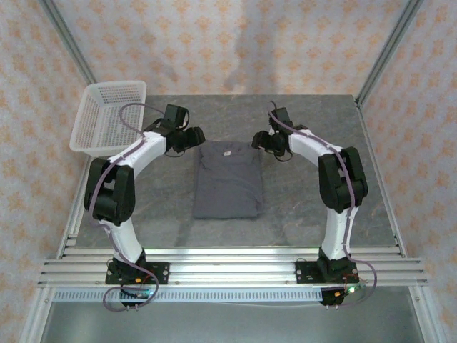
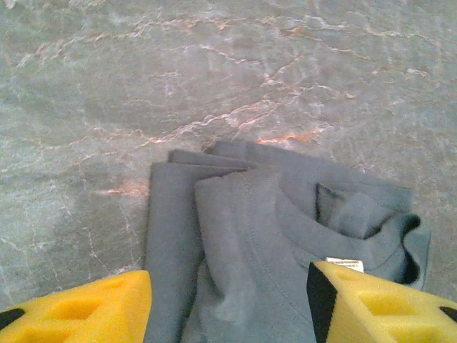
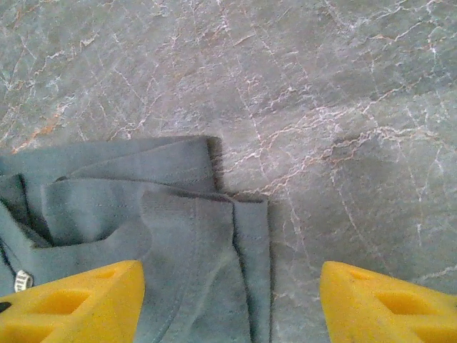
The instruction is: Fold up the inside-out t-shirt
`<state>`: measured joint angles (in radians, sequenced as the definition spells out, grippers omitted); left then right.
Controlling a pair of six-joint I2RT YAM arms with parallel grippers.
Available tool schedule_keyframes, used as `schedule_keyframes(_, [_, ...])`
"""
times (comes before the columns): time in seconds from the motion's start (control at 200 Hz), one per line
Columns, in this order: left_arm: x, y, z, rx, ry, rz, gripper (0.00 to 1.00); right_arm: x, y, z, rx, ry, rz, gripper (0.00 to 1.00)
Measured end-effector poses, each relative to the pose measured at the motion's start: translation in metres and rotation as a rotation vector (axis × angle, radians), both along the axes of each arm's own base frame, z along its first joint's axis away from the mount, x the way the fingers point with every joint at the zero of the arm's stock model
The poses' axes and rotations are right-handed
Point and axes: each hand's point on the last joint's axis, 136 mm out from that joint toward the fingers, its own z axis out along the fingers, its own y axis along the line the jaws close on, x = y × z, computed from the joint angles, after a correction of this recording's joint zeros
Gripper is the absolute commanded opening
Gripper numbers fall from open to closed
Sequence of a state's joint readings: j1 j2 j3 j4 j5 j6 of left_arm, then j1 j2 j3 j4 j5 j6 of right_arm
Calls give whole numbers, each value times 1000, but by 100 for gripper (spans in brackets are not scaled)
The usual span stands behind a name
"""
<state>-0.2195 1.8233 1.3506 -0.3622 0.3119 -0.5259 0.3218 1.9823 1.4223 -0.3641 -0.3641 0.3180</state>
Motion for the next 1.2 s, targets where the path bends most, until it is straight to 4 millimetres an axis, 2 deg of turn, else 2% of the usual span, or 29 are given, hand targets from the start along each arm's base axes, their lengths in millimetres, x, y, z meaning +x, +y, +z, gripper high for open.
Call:
schedule_keyframes(0.065, [0, -3, -5, -4, 2, -19, 64, 1, 2, -9, 8, 17, 20, 64])
schedule_keyframes(0.21, [-3, -8, -33, -7, 61, -56, 64, 2, 11, -34, 7, 56, 75, 62])
schedule_keyframes(0.31, [-7, -11, -46, -17, 93, -71, 64, 9, 16, -29, 20, 46, 99, 55])
schedule_keyframes(0.405, [-8, -11, -50, -19, 99, -73, 65, 16, 27, -34, 32, 40, 132, 47])
schedule_keyframes(0.56, [-7, -11, -59, -15, 116, -72, 64, 22, 32, -38, 35, 52, 142, 36])
schedule_keyframes(0.726, [-2, -12, -74, -12, 147, -67, 65, 22, 36, -40, 35, 64, 141, 11])
schedule_keyframes(0.811, [2, -12, -78, -23, 154, -61, 65, 21, 39, -39, 43, 64, 154, 4])
schedule_keyframes(1.026, [20, -18, -77, -57, 139, -57, 64, 18, 45, -36, 57, 65, 166, 2])
schedule_keyframes(1.201, [32, -27, -81, -100, 133, -69, 55, 17, 46, -34, 66, 66, 170, 2])
